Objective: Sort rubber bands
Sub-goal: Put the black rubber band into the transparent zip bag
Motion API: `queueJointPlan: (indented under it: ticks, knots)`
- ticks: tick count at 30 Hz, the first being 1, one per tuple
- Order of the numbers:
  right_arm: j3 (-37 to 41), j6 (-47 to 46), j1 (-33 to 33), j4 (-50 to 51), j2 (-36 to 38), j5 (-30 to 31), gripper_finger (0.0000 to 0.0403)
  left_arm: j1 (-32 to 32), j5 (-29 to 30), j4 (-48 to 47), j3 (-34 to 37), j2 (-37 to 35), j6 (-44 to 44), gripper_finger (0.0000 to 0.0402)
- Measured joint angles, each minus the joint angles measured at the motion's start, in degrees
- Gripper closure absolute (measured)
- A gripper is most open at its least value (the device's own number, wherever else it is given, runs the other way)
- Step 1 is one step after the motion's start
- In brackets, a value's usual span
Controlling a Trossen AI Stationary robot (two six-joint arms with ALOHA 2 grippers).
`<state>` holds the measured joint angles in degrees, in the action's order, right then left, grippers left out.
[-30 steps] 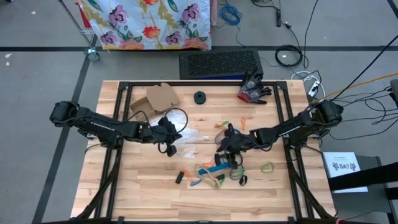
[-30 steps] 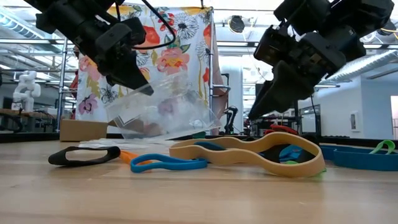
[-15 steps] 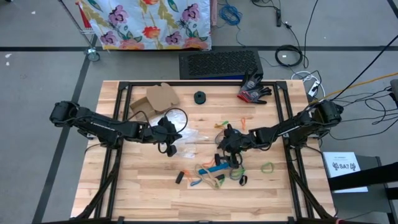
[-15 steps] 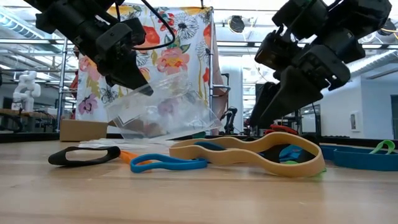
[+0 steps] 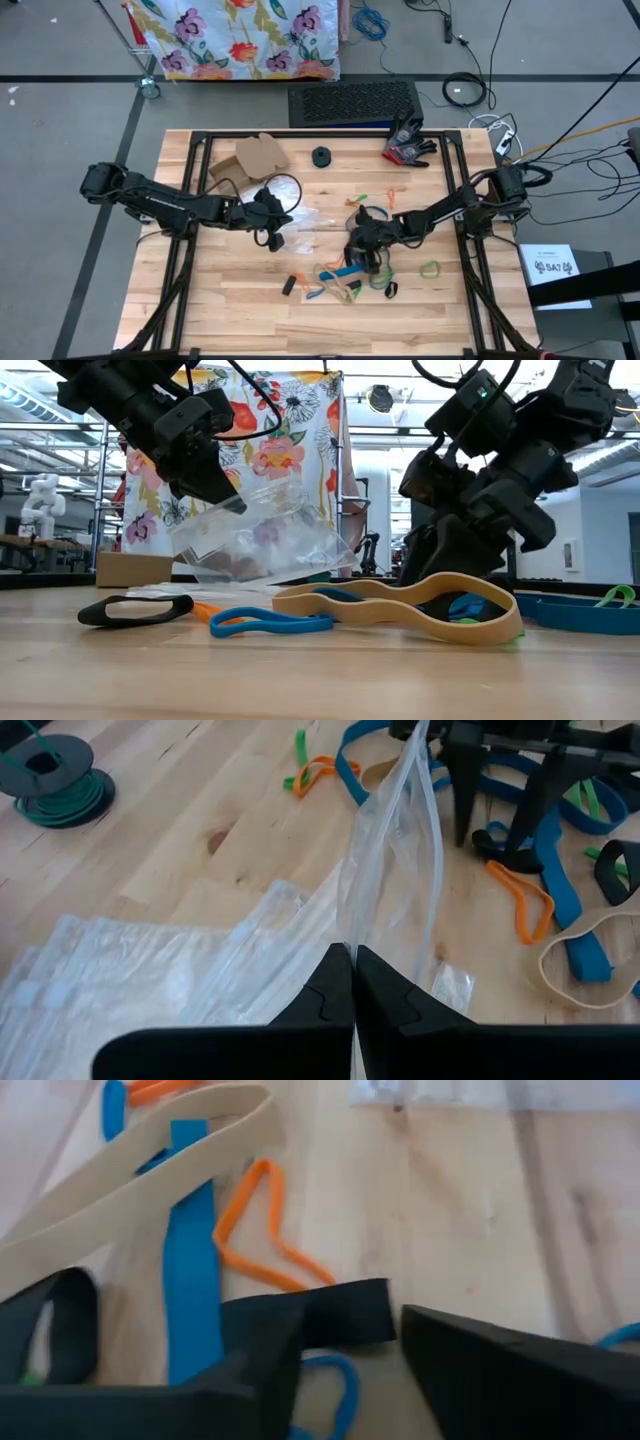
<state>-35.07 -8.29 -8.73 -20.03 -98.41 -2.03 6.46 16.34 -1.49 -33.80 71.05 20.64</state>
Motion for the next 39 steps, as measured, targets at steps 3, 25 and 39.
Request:
queueJointPlan:
  ticks: [3, 25, 39]
  knots:
    - [0.00, 0.00, 0.00, 0.15, 0.50, -0.94, 0.0348, 0.02, -0.04, -0.06, 0.00, 0.00, 0.00, 0.0402]
    - [-19.14, 24.35, 3.93, 1.56, 8.08, 10.71, 0.0401, -0.11, -5.68, 4.12, 0.01, 2.36, 2.72, 0.0402]
    - [-39.38, 31.45, 4.00, 26.46, -6.93, 10.57, 0.0403, -2.01, -5.33, -2.22, -5.03, 4.20, 3.04, 0.0402]
